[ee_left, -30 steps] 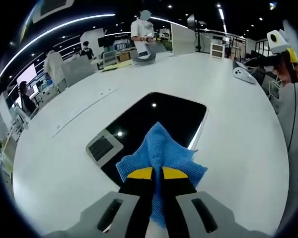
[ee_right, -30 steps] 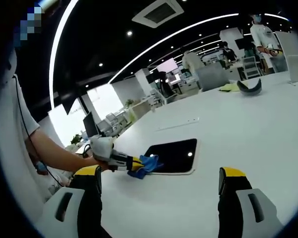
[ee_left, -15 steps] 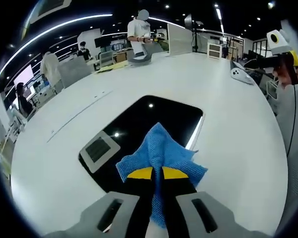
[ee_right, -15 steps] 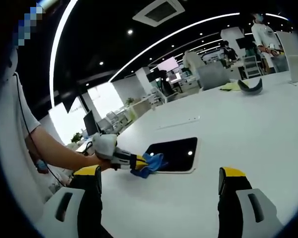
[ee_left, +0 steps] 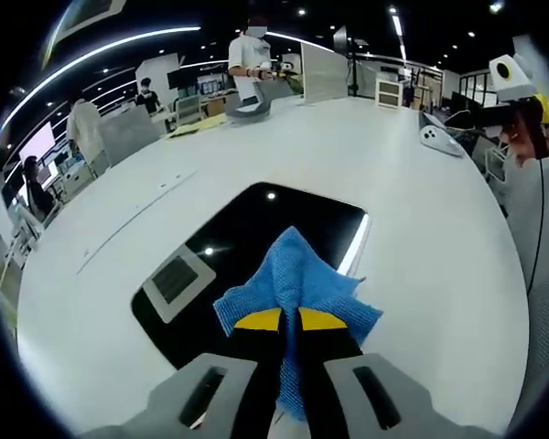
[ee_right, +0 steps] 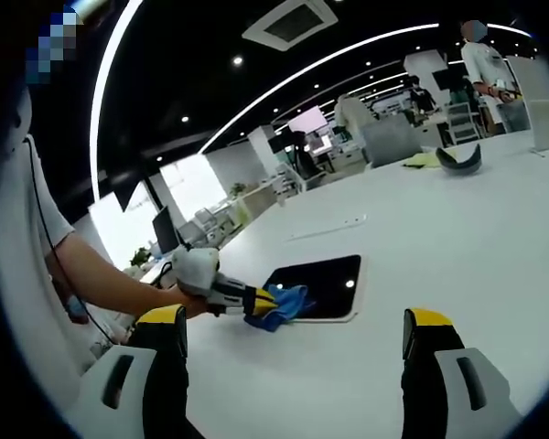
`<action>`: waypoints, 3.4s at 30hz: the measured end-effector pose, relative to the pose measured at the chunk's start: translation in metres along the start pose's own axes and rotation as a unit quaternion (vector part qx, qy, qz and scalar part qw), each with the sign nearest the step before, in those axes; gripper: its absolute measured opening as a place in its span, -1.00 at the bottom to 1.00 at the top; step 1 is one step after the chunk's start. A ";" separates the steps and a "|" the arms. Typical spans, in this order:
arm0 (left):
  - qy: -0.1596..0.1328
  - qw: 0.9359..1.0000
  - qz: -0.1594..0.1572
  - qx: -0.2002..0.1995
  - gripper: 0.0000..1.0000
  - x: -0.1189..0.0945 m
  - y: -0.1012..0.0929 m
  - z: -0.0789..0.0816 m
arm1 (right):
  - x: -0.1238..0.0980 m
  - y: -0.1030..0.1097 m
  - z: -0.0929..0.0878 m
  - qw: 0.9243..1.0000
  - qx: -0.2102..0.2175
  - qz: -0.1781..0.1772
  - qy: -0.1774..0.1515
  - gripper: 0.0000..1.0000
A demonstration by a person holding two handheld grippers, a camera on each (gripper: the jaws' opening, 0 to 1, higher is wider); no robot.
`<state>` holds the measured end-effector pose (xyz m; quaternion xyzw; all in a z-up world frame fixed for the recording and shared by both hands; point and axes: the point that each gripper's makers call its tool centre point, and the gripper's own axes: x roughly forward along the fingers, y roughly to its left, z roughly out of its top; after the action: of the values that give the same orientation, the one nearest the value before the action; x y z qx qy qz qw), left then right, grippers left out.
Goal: Wipe the mirror surface with the cleaning cloth until all visible marks leave the cleaned area.
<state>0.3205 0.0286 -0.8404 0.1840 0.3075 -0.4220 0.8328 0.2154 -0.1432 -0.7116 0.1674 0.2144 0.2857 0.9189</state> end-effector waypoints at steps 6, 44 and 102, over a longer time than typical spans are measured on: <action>-0.001 1.000 -0.006 0.002 -0.95 0.005 -0.004 0.005 | 0.001 0.000 0.000 1.000 0.003 0.000 -0.002 0.96; -0.017 1.000 -0.016 -0.011 -0.95 0.042 -0.030 0.039 | 0.021 -0.003 -0.006 0.989 -0.115 0.080 0.056 1.00; -0.047 0.997 -0.060 -0.008 -0.95 0.073 -0.062 0.070 | 0.031 -0.012 0.012 0.987 -0.132 0.091 0.026 1.00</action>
<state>0.3281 -0.0902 -0.8399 0.1385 0.2817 -0.4770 0.8209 0.2499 -0.1363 -0.7164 0.0557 0.1826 0.3983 0.8972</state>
